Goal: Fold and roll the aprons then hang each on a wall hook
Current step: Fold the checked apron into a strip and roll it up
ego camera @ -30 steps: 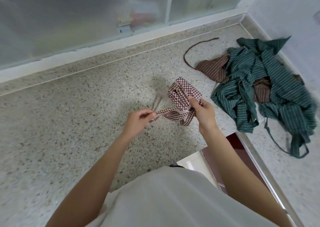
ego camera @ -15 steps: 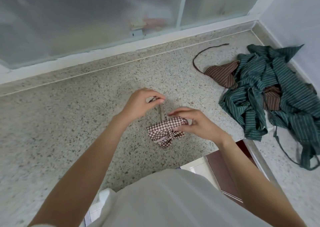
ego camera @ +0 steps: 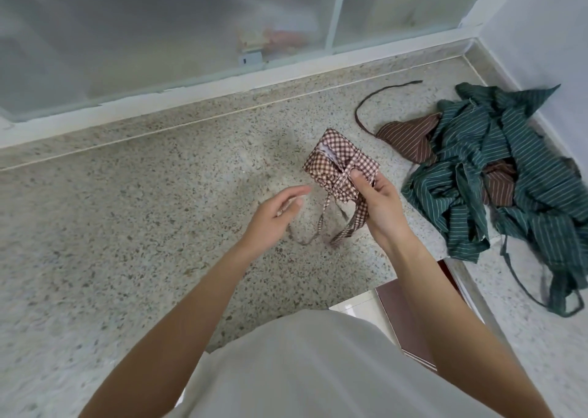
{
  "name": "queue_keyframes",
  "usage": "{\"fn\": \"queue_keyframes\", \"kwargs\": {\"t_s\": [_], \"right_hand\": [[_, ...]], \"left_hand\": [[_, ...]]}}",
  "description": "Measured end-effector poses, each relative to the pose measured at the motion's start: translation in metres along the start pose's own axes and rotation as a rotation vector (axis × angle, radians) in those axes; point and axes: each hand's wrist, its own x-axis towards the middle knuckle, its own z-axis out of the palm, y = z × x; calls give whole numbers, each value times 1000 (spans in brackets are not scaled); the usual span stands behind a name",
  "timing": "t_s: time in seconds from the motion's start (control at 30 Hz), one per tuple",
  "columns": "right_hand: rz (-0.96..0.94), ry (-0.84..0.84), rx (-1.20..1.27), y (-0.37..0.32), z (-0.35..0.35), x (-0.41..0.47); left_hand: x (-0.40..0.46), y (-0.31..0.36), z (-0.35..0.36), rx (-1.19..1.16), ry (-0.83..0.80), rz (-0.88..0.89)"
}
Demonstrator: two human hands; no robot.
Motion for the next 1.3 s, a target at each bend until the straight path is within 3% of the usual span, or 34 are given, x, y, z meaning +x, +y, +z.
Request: {"fn": "queue_keyframes", "kwargs": {"t_s": [0.07, 0.3, 0.43, 0.5, 0.57, 0.67, 0.77, 0.87, 1.0, 1.13, 1.3], "right_hand": [[15, 27, -11, 1, 0, 2], [26, 46, -7, -5, 2, 1], [-45, -18, -137, -9, -4, 2], [-96, -141, -283, -13, -11, 1], [-123, -371, -494, -16, -18, -1], [-259, -624, -935, -13, -17, -3], [-470, -534, -1451, 7, -3, 2], [-459, -370, -1635, 30, 19, 13], [-326, -140, -1153, 46, 58, 35], [125, -93, -555, 62, 98, 63], [528, 48, -152, 102, 111, 109]], "left_hand": [[0, 8, 8, -15, -109, 5], [0, 13, 20, -94, -227, -78], [0, 0, 4, 6, -125, -118], [1, -6, -9, 147, -92, -132], [5, -6, -25, 278, -72, -133], [14, 1, -46, 499, -48, -10], [17, 14, -57, 771, -51, 108], [11, 18, -59, 885, 27, 174], [-4, 9, -64, 719, 269, 187], [-3, -12, -71, 530, 508, 56], [42, -57, -83, 313, 512, -145]]}}
